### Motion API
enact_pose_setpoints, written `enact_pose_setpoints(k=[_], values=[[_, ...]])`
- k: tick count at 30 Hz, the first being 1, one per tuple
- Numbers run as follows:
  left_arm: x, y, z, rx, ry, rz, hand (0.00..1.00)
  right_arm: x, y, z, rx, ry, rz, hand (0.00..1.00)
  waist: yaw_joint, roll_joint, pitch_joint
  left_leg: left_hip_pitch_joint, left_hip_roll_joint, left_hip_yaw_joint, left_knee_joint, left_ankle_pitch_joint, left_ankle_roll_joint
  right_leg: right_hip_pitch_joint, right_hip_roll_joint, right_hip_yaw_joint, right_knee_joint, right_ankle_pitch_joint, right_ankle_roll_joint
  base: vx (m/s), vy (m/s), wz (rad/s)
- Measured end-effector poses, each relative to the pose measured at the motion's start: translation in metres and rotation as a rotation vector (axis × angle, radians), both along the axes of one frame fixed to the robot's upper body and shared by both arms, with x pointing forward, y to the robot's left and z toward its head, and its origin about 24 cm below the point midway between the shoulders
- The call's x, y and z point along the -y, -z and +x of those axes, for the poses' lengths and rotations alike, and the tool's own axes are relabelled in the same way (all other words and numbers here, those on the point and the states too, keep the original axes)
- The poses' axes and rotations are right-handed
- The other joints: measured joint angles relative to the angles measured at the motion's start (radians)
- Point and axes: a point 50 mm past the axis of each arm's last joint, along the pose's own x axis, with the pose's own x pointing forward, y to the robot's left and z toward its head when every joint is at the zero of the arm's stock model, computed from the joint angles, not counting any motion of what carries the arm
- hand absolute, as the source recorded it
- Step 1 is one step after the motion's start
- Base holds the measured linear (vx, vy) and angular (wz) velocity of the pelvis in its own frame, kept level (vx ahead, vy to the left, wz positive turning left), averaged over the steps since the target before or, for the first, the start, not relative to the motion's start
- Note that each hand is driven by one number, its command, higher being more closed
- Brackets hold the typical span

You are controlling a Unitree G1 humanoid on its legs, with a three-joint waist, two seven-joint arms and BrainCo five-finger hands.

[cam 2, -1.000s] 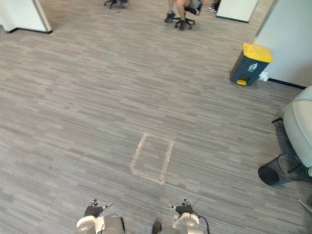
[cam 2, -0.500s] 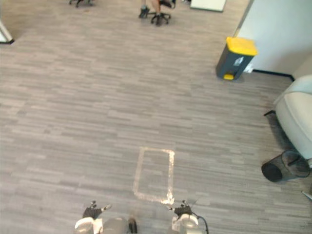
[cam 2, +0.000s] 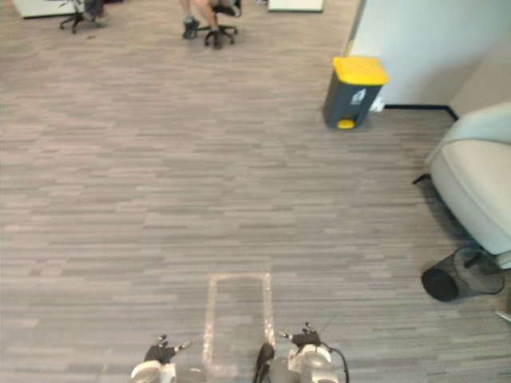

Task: Organize the slippers on the shoe rack

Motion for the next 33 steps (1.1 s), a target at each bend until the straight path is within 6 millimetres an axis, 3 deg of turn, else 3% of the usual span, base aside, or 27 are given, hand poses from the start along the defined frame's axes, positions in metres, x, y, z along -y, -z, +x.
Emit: enact_pose_setpoints(k=[2, 4, 5, 6, 7, 8, 9, 15, 19, 23, 24, 26, 28, 30, 31, 32, 33], values=[[-0.002, -0.002, 0.003, 0.017, 0.0, 0.008, 0.0, -0.001, 0.001, -0.002, -0.006, 0.007, 0.005, 0.0, 0.002, -0.018, 0.005, -0.058, -0.004, 0.008, -0.045, -0.035, 0.009, 0.042, -0.002, 0.05, -0.01, -0.007, 0.011, 0.35, 0.017, -0.81], [-0.001, -0.003, 0.004, 0.021, 0.001, 0.006, 0.0, -0.001, 0.001, -0.002, -0.004, 0.016, 0.005, 0.0, 0.008, -0.017, 0.004, -0.092, -0.026, -0.006, -0.2, -0.055, 0.001, 0.066, -0.014, 0.093, -0.027, -0.011, 0.029, 0.32, 0.111, -0.75], [0.0, -0.003, 0.005, 0.026, 0.002, 0.005, 0.0, -0.001, 0.0, -0.001, -0.003, 0.027, 0.006, 0.0, 0.007, -0.018, 0.005, -0.101, -0.067, -0.054, -0.364, -0.052, -0.003, 0.087, -0.03, 0.125, -0.037, -0.015, 0.043, 0.39, 0.264, -0.65], [0.0, -0.003, 0.006, 0.028, 0.0, 0.005, 0.0, 0.0, 0.001, -0.001, -0.003, 0.046, 0.012, 0.0, 0.007, -0.022, 0.007, -0.111, -0.123, -0.141, -0.522, -0.024, -0.011, 0.102, -0.053, 0.158, -0.043, -0.023, 0.065, 0.34, 0.232, -0.67], [0.0, -0.003, 0.006, 0.028, -0.003, 0.004, 0.0, 0.0, 0.001, -0.001, -0.004, 0.054, 0.014, 0.0, 0.007, -0.023, 0.008, -0.11, -0.143, -0.18, -0.581, 0.001, -0.012, 0.107, -0.064, 0.171, -0.045, -0.027, 0.075, 0.34, 0.266, -0.67], [0.0, -0.003, 0.005, 0.027, -0.006, 0.004, 0.0, 0.0, 0.001, -0.002, -0.008, 0.058, 0.014, 0.0, 0.009, -0.025, 0.008, -0.095, -0.182, -0.238, -0.674, 0.11, -0.031, 0.12, -0.087, 0.203, -0.048, -0.037, 0.101, 0.29, 0.289, -0.69], [-0.001, -0.001, 0.003, 0.014, -0.009, 0.005, 0.0, 0.0, 0.003, -0.007, -0.026, 0.054, 0.01, 0.0, 0.009, -0.025, 0.0, -0.058, -0.207, -0.218, -0.711, 0.185, -0.014, 0.124, -0.107, 0.236, -0.057, -0.04, 0.135, 0.35, 0.349, -0.71], [-0.006, 0.0, 0.003, -0.003, 0.009, 0.015, 0.0, 0.001, 0.006, -0.012, -0.045, 0.055, 0.014, 0.0, 0.014, -0.05, -0.01, -0.003, -0.225, -0.056, -0.695, 0.142, 0.05, 0.126, -0.17, 0.273, -0.085, 0.021, 0.189, 0.2, 0.244, -0.73], [-0.007, 0.002, 0.002, -0.024, 0.034, 0.007, 0.0, 0.001, 0.005, -0.009, -0.04, 0.047, 0.02, 0.0, 0.012, -0.054, -0.015, 0.06, -0.198, 0.079, -0.738, 0.134, 0.062, 0.025, -0.175, 0.211, 0.0, 0.054, 0.183, 0.04, 0.098, -1.23], [-0.012, 0.003, 0.001, -0.037, 0.065, 0.026, 0.0, 0.001, 0.006, -0.004, -0.055, -0.026, 0.009, 0.0, 0.004, -0.06, -0.017, 0.087, -0.196, 0.166, -0.785, 0.135, 0.06, -0.02, -0.189, -0.061, -0.082, 0.084, 0.143, -0.06, -0.023, -1.33], [-0.011, 0.003, 0.0, -0.04, 0.063, 0.022, 0.0, 0.003, 0.006, -0.004, -0.054, -0.031, 0.002, 0.0, 0.003, -0.054, -0.016, 0.087, -0.194, 0.162, -0.788, 0.136, 0.059, -0.02, -0.188, -0.063, -0.096, 0.095, 0.149, -0.08, -0.083, -1.13], [-0.007, 0.005, -0.002, -0.054, 0.09, 0.017, 0.0, 0.012, 0.004, -0.002, -0.044, -0.039, -0.025, 0.0, -0.012, -0.034, -0.012, 0.089, -0.196, 0.128, -0.807, 0.148, 0.04, -0.019, -0.184, -0.082, -0.134, 0.119, 0.126, -0.08, -0.1, -0.45], [-0.005, 0.004, 0.0, -0.046, 0.096, 0.014, 0.0, 0.019, 0.005, -0.005, -0.055, -0.033, -0.042, 0.0, -0.013, -0.025, -0.006, 0.085, -0.172, 0.118, -0.769, 0.117, 0.015, -0.004, -0.16, -0.069, -0.153, 0.121, 0.127, -0.07, -0.097, -0.18], [-0.008, 0.001, 0.004, -0.016, 0.08, 0.021, 0.0, 0.024, 0.006, -0.008, -0.069, -0.032, -0.055, 0.0, 0.003, -0.007, 0.002, 0.078, -0.096, 0.133, -0.68, 0.022, -0.04, 0.022, -0.099, -0.048, -0.191, 0.12, 0.126, -0.09, -0.16, -0.58], [-0.006, 0.001, 0.001, -0.021, 0.075, 0.014, 0.0, 0.024, 0.006, -0.01, -0.072, -0.03, -0.054, 0.0, 0.007, 0.009, -0.009, 0.071, -0.077, 0.145, -0.672, 0.01, -0.05, 0.028, -0.076, -0.045, -0.221, 0.117, 0.126, -0.08, -0.13, -0.86], [-0.005, 0.003, -0.005, -0.034, 0.066, 0.008, 0.0, 0.027, 0.005, -0.009, -0.062, -0.023, -0.06, 0.0, 0.013, 0.032, -0.016, 0.053, -0.032, 0.165, -0.64, -0.008, -0.073, 0.028, -0.054, -0.067, -0.152, 0.104, 0.093, 0.01, -0.055, -0.97], [-0.009, 0.002, -0.006, -0.028, 0.066, 0.018, 0.0, 0.028, 0.004, -0.009, -0.052, -0.009, -0.069, 0.0, 0.014, 0.015, -0.013, 0.051, -0.023, 0.167, -0.567, -0.038, -0.1, 0.027, -0.062, -0.064, -0.096, 0.038, 0.087, 0.05, -0.041, -0.91]])
